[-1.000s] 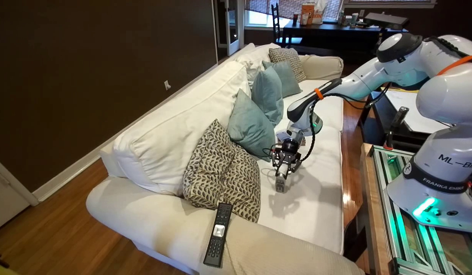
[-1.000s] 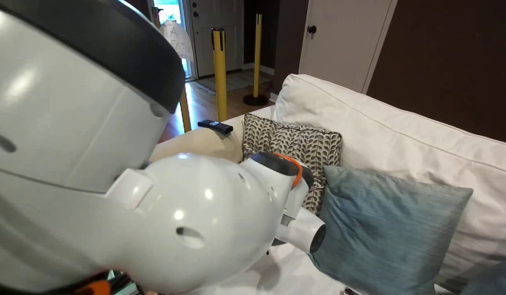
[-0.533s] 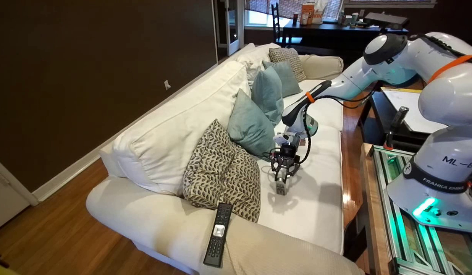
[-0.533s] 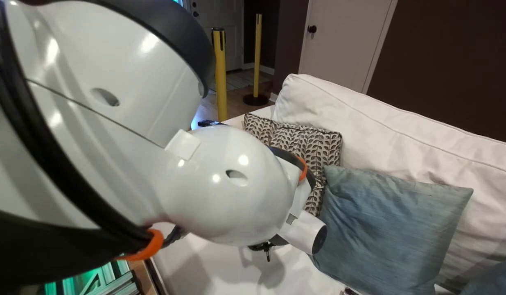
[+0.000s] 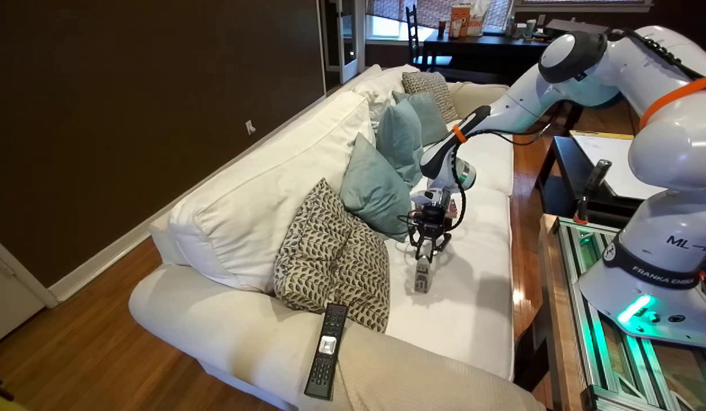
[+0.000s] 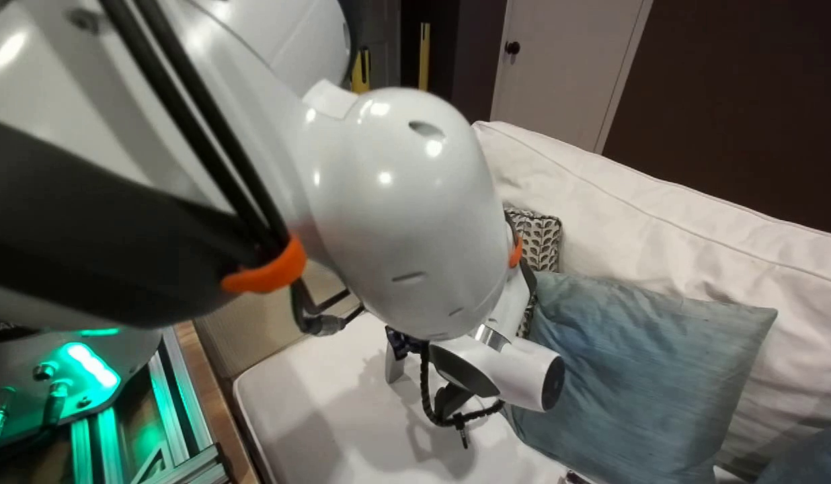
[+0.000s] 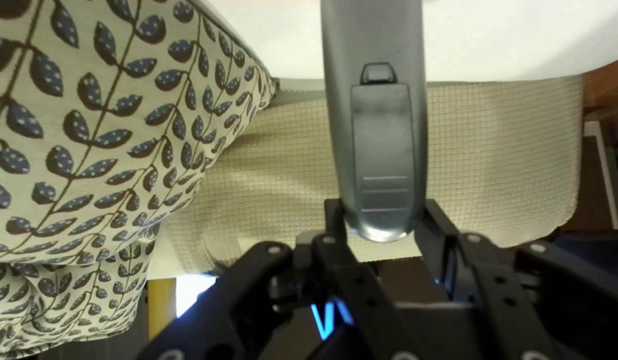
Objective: Flip the remote control over
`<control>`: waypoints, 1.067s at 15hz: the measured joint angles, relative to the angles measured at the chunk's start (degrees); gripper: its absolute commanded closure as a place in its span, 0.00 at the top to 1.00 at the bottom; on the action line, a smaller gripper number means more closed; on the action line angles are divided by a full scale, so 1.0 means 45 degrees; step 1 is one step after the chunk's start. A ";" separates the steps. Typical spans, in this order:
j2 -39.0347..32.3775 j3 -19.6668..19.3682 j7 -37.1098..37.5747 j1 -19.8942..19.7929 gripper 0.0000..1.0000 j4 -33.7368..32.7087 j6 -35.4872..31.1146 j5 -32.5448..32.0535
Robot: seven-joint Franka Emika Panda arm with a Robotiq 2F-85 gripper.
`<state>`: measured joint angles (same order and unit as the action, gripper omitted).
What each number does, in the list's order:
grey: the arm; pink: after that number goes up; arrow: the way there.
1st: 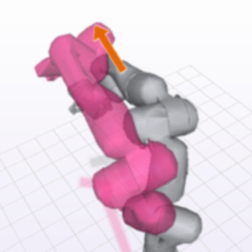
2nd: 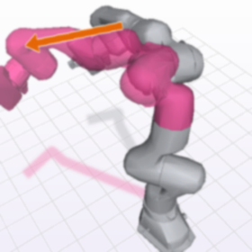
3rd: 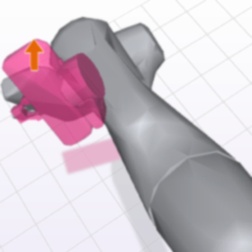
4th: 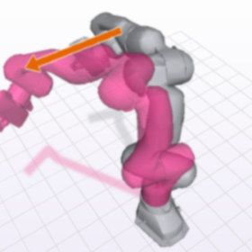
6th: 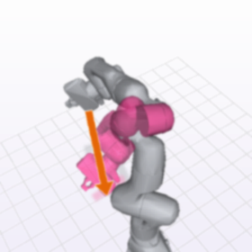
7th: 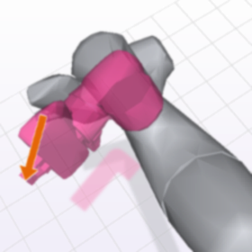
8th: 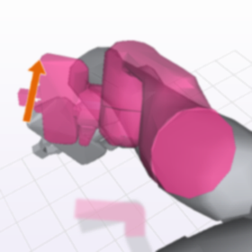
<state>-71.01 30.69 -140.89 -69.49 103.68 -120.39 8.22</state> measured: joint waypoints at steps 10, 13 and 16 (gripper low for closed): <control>0.2795 -0.2923 0.0955 0.3238 0.91 0.2000 -0.4599 0.0238; 0.3310 -0.3545 0.2240 0.4515 1.00 0.3283 -0.7094 0.0224; 0.4044 -0.3833 0.4052 0.5648 1.00 0.4951 -1.0004 0.0223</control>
<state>-52.81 13.44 -122.65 -44.08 125.96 -165.41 9.23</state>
